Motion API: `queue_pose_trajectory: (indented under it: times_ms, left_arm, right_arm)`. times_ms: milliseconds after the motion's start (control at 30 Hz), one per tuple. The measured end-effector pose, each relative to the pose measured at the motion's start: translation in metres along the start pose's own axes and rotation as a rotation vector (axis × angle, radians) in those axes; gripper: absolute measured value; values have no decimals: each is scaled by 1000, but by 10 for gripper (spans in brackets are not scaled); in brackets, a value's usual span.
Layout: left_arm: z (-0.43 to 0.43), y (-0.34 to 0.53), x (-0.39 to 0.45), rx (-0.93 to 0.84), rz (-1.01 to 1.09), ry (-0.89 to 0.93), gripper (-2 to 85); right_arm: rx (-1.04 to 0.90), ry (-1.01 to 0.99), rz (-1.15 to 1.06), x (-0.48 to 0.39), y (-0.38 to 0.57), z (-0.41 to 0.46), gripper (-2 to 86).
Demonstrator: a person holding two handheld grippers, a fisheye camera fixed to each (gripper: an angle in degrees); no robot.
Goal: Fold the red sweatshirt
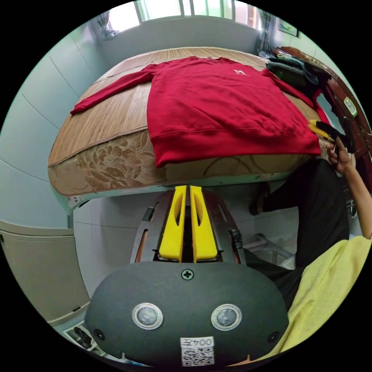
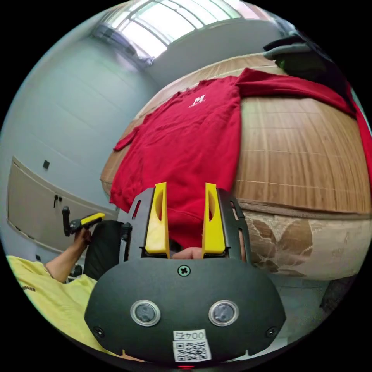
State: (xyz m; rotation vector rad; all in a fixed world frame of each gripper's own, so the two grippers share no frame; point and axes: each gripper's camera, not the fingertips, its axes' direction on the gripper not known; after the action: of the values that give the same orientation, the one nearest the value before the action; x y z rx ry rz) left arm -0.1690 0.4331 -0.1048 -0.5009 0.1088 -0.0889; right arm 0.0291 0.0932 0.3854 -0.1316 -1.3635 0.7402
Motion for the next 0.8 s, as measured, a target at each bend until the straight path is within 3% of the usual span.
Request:
queue_pose_trajectory:
  times_ms: [200, 500, 800]
  left_arm:
    - [1, 8, -43, 13, 7, 98, 97]
    - [-6, 6, -148, 171, -244, 284, 118]
    - [19, -9, -210, 135, -293, 483, 127]
  right_arm:
    - [27, 76, 157, 37, 11, -43, 136]
    - [-35, 52, 204, 29, 22, -31, 140]
    - [-47, -25, 250, 33, 25, -31, 132]
